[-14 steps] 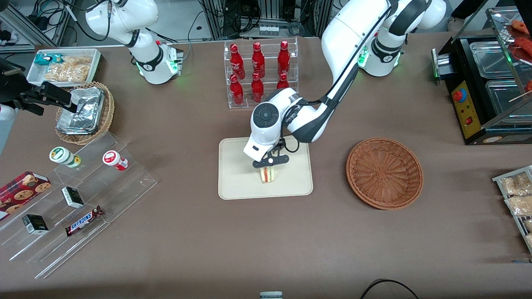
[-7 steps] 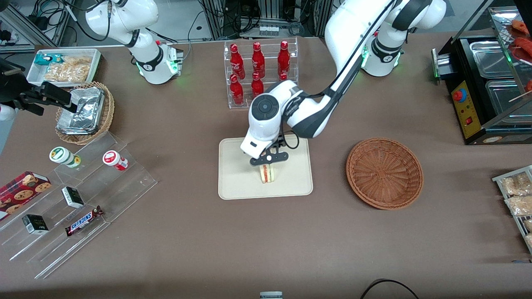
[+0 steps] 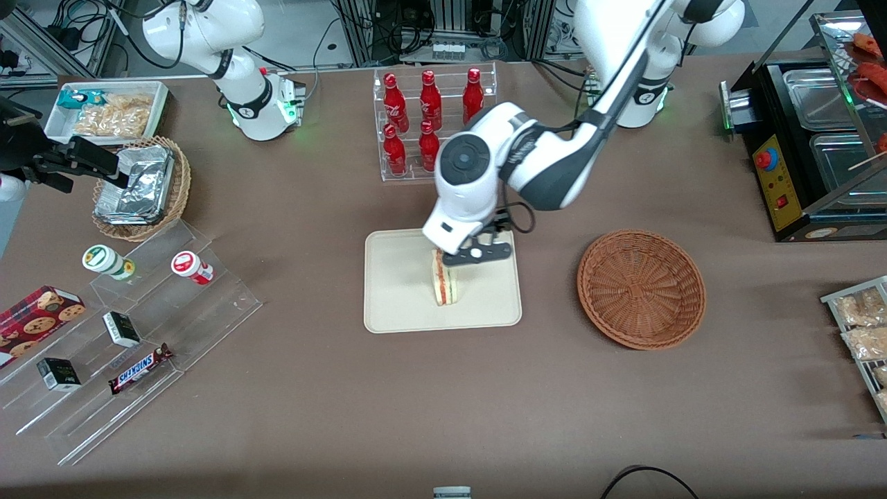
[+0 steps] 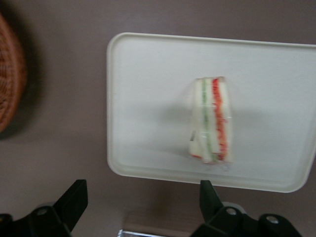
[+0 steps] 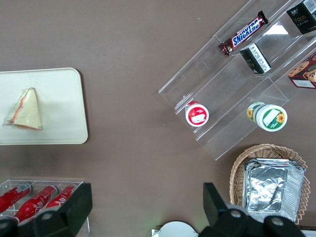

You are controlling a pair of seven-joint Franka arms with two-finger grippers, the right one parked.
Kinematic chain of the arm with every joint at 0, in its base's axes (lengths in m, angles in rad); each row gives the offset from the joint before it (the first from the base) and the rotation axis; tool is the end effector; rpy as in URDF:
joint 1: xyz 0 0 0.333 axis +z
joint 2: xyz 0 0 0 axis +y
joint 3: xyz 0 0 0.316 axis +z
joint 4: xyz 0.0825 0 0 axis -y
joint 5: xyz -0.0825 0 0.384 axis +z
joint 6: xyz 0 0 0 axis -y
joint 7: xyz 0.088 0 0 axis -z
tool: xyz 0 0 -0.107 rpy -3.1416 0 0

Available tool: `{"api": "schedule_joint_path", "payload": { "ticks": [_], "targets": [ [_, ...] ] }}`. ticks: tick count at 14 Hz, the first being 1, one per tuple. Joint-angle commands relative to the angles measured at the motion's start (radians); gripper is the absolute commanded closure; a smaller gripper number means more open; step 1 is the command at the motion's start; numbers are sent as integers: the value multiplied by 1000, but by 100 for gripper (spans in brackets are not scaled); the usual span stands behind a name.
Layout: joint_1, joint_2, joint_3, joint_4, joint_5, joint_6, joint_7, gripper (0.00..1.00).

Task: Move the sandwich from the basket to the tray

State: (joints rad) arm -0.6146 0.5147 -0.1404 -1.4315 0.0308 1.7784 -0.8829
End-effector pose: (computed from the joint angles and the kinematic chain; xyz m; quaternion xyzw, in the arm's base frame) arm 0.5104 -0.4547 0.3858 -0.9943 -0.0654 0.0704 0.0455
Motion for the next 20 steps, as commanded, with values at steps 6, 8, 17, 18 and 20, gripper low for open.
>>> {"api": "schedule_joint_path", "payload": {
  "ticks": [6,8,17,18,20],
  "targets": [
    [96,-217,96,-214,14,-102,123,0],
    [134,-271,97,-266,14,-102,185,0],
    [458,-498,55,-374,37,-275,614,0],
    [493,-512,41,-376,38,-299,672,0],
    [553,-542,13,-373,38,-332,748,0]
  ]
}}
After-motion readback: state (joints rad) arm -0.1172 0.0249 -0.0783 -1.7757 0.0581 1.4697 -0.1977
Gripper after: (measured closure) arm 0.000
